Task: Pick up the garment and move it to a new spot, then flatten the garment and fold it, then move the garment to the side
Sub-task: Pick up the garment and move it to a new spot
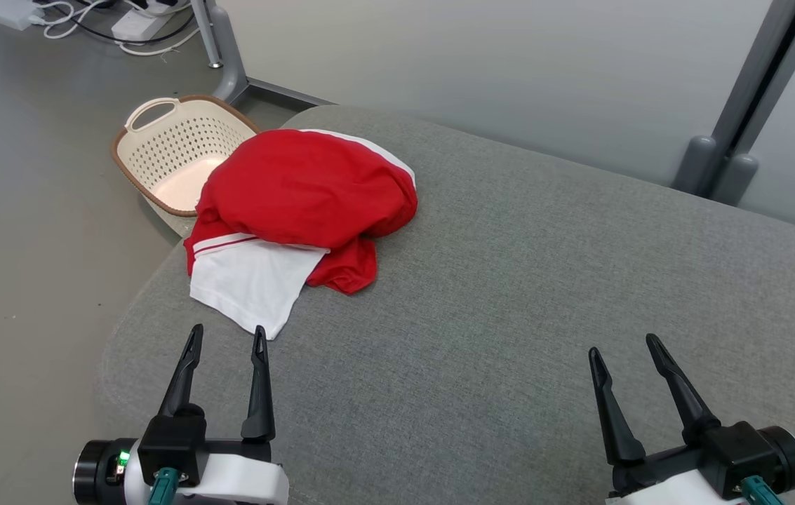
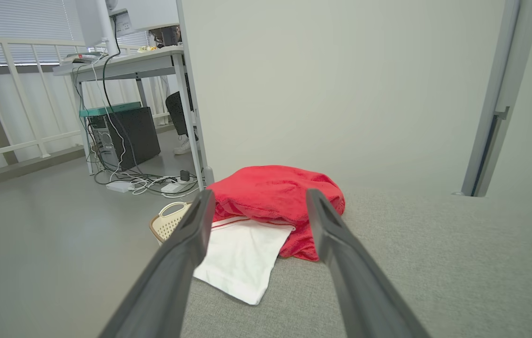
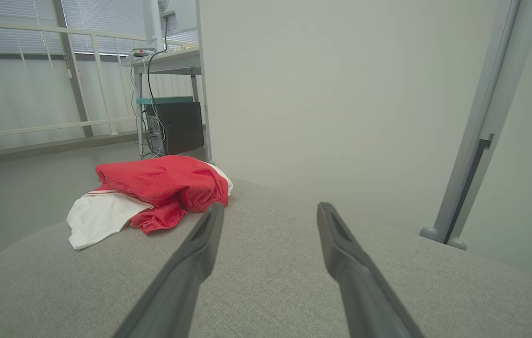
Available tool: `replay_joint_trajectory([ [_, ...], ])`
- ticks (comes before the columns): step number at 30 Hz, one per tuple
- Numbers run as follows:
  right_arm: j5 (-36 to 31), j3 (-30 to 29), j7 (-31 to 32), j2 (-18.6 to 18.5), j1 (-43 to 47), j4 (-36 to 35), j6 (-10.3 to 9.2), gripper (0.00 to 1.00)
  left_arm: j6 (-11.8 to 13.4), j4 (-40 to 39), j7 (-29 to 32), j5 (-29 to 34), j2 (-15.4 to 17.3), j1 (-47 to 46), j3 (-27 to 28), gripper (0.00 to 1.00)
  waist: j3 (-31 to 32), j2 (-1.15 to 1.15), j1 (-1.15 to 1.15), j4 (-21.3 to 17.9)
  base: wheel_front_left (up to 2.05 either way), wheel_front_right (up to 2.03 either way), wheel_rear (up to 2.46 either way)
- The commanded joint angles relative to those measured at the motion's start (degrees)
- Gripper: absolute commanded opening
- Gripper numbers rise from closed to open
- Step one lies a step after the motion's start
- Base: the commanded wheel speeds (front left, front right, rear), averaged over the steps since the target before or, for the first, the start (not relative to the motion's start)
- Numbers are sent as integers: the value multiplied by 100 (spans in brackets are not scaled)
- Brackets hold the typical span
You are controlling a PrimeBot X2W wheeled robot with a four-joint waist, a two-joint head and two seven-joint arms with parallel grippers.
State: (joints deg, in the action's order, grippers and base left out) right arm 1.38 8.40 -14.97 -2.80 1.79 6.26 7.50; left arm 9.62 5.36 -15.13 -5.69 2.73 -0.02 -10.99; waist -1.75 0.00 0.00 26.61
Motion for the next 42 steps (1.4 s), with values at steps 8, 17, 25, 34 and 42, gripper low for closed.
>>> replay_joint_trajectory([
  [8, -10, 26, -34, -17, 57, 0, -2, 100, -32, 14, -3, 65, 24, 62, 73, 100, 16, 0, 0, 169, 0, 0, 0],
  [17, -176, 64, -34, -87, -124, -47, -2, 100, -434, 487, -2, -735, 28, -729, 367, 100, -409, 0, 0, 30, 0, 0, 0],
  [25, -265, 156, -34, -586, -726, -155, -2, 100, -1363, 2532, 251, -852, 403, -3478, 483, 100, -1599, 0, 0, -388, 0, 0, 0],
  [34, -240, 115, -34, -1154, -1233, -470, -3, 100, -1596, 4580, 2681, -1202, 691, -6050, 364, 100, -2626, 0, 0, -827, 0, 0, 0],
  [42, -109, 135, -33, -1194, -1532, -630, -3, 100, -1197, 5838, 4153, -1456, 958, -6928, 576, 100, -3111, 0, 0, -1230, 0, 0, 0],
])
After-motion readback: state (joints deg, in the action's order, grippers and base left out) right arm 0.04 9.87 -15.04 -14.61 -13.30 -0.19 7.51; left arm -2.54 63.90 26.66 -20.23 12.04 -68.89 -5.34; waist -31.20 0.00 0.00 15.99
